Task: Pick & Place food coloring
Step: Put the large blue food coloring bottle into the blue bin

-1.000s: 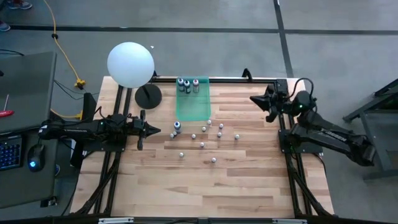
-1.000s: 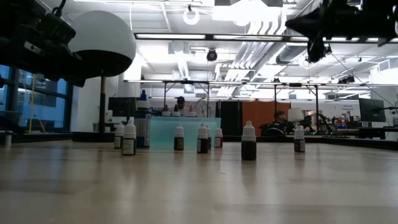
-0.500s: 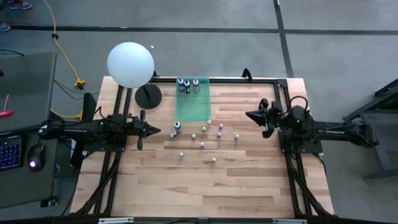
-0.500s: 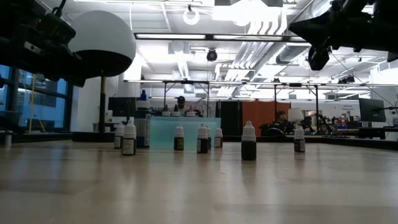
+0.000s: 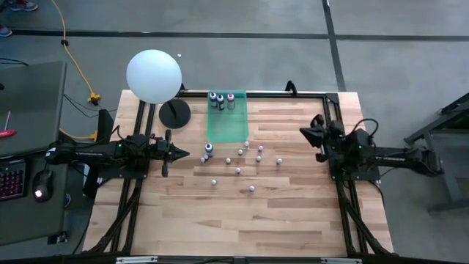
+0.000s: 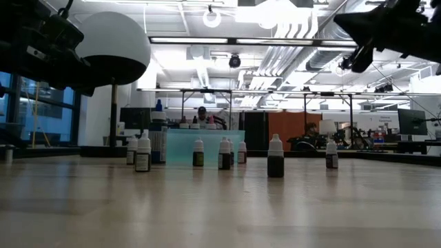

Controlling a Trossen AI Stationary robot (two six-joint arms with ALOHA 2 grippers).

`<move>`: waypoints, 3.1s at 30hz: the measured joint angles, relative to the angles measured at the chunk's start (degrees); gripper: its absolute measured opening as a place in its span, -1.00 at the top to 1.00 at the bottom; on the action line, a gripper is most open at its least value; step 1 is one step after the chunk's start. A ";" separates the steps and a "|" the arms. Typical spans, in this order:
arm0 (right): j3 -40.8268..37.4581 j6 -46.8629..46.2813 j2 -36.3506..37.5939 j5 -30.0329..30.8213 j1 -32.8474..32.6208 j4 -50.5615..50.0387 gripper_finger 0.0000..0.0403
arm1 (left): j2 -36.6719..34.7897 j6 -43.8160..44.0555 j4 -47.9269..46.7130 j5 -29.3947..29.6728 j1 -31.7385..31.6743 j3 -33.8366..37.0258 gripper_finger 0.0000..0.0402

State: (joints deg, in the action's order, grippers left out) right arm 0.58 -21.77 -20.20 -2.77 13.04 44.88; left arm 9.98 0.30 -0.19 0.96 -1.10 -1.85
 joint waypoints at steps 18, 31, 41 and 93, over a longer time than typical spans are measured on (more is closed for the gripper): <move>0.14 -5.65 19.78 -7.49 0.80 -40.67 1.00 | 0.02 0.00 -0.15 -0.03 0.00 0.00 1.00; 5.60 0.85 18.28 -14.15 0.72 -63.19 1.00 | 0.02 0.00 -0.31 -0.12 0.00 0.00 1.00; 5.62 -1.46 18.31 -8.02 0.72 -63.10 1.00 | 0.02 0.00 -0.33 -0.10 0.00 0.00 1.00; 5.64 -1.19 18.31 -7.84 0.72 -63.10 1.00 | 0.04 13.41 5.34 -4.36 0.00 -2.25 1.00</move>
State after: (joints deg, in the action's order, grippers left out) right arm 6.22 -22.96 -1.89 -10.61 13.76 -18.22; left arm 10.02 13.71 5.16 -3.39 -1.10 -4.10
